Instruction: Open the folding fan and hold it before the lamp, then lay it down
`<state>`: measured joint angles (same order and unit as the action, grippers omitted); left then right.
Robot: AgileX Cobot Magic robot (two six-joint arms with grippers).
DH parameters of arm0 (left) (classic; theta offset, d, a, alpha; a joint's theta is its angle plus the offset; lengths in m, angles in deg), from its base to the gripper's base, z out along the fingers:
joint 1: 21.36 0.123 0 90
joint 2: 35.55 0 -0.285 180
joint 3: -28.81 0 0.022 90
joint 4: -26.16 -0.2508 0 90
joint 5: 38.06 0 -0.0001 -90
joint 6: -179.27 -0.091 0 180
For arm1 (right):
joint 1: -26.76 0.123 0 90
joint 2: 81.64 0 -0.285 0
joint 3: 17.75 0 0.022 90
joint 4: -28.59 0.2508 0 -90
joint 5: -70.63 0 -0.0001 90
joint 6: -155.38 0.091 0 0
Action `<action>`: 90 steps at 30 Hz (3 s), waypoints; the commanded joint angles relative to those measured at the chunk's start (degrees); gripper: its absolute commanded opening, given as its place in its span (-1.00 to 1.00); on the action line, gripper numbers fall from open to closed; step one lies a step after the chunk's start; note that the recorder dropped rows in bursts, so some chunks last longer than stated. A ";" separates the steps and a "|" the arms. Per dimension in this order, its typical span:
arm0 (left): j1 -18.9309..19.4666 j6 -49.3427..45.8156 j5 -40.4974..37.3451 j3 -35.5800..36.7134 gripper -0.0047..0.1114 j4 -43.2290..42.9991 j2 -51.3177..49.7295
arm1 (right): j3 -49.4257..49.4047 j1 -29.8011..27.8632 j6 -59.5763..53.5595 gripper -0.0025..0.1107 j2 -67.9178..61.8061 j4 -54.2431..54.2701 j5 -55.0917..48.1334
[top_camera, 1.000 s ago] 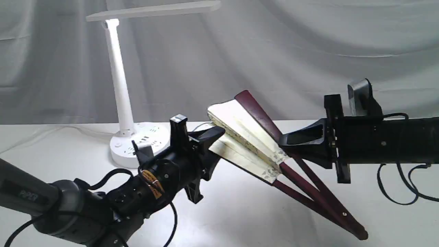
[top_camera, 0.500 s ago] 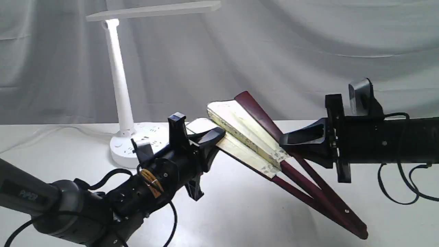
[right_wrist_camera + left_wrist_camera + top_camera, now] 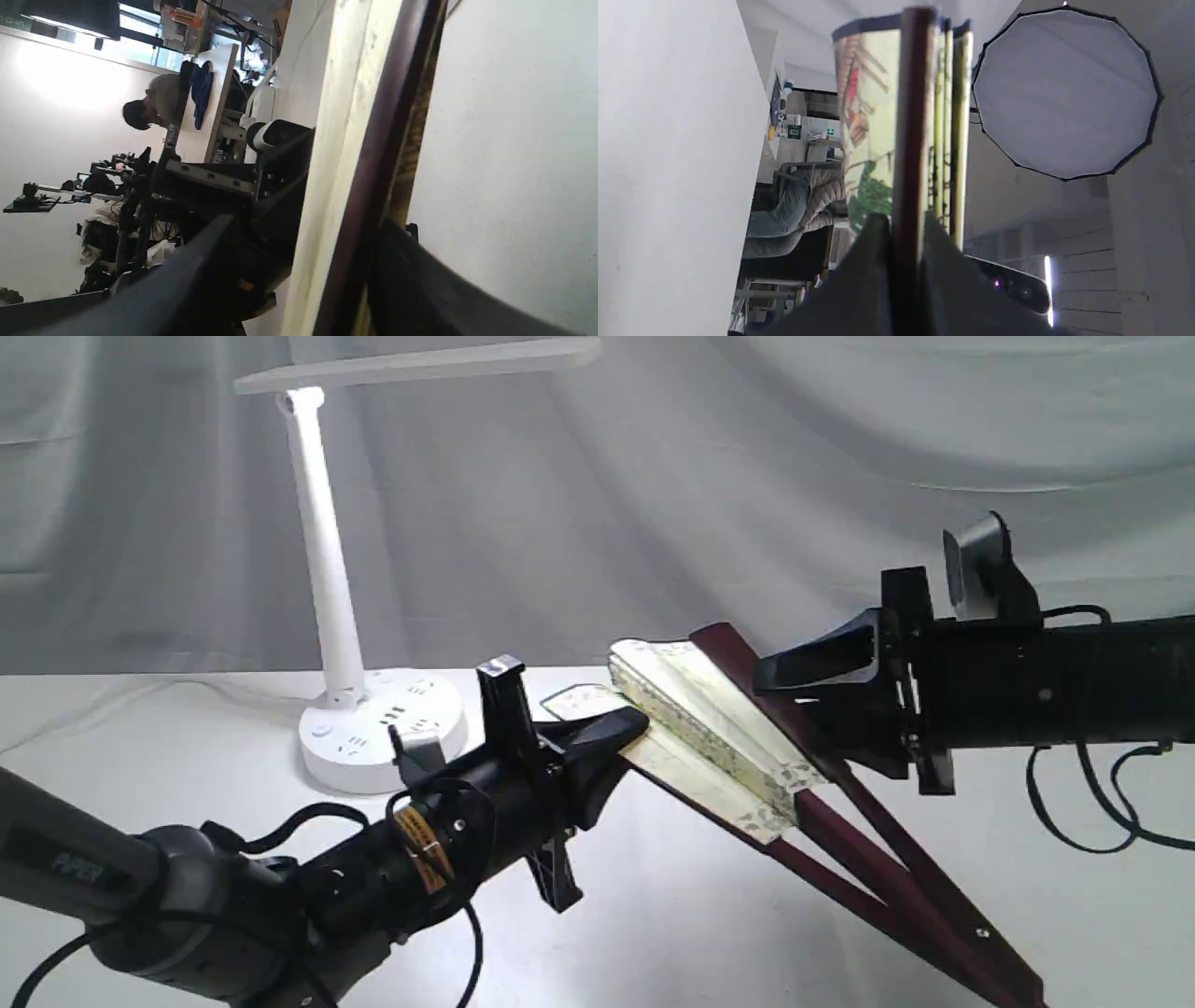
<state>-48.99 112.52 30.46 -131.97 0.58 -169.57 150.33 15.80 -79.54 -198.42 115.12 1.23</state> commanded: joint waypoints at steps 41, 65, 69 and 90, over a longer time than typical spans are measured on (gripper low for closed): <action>2.77 0.30 1.44 -0.29 -0.92 -7.46 -0.05 | 0.49 2.90 3.89 -0.42 -9.46 12.85 -0.56; 3.72 -3.35 1.44 -0.29 -0.92 -2.00 -0.05 | 0.63 2.90 2.24 -0.96 -11.43 13.43 -0.56; 3.72 -3.90 1.44 -0.29 -0.92 1.40 -0.05 | 0.76 2.79 2.24 -0.96 -12.52 13.43 -0.56; 3.50 -8.61 1.44 -0.29 -0.92 10.50 -0.05 | 0.86 -8.72 2.24 -0.96 -13.40 13.43 -0.56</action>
<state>-45.73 103.72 30.34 -131.97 6.56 -170.29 151.35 8.27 -75.69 -211.82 130.22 1.85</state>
